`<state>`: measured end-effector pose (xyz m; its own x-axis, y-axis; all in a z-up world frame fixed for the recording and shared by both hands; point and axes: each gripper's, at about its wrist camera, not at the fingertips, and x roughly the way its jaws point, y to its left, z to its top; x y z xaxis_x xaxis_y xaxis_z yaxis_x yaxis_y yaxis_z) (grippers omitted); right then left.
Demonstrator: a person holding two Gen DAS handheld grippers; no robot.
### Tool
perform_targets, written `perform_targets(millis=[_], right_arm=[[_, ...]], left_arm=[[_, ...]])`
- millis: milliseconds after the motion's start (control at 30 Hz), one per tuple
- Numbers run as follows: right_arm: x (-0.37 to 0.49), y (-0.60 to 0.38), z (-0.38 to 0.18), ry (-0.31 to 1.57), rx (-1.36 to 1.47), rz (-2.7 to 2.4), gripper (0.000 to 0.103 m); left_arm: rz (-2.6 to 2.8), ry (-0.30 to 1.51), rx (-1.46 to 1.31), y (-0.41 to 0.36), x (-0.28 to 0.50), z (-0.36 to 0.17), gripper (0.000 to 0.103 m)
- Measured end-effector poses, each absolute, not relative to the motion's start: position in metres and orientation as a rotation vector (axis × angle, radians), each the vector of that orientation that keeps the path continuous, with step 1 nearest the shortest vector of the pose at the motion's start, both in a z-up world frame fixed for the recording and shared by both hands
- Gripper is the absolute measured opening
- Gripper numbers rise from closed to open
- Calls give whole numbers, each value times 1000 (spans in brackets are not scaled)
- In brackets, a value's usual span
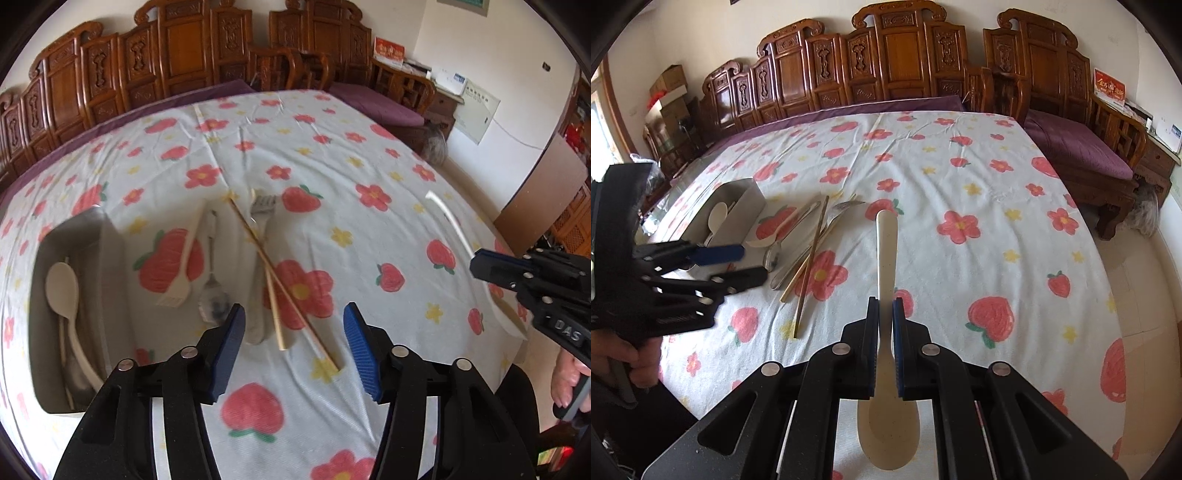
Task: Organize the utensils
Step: 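Grasp a wooden chopstick with the left tool while the right tool holds the wooden spoon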
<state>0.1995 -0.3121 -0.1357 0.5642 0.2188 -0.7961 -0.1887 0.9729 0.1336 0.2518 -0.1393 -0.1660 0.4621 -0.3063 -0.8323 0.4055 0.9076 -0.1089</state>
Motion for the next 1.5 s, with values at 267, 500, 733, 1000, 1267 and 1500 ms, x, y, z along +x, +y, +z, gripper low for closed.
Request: perform_targets(millis=[267,500,733,1000,1267,1500], right_arm=[[203,-319,-134,926,45,261,9],[205,-322,-138,935,61,279,9],[209,-331,-142,948,105,281,9],[207,-334,-139,941,127,285,9],[206,-331,-134,926,111,288,9],[203,-329,-127,911,92,287,9]], left_arm=[[-413,1082,134,-160,266,-195,35],[-367,1136,155,-170,280,-213,23],[-324,1148,178,-176,288,-221,19],[-271,1144,204,-180,298,-221,15],[-221,1131,228,-184,296,-220,11],[-210,1118,209,-179,284,-217,5]])
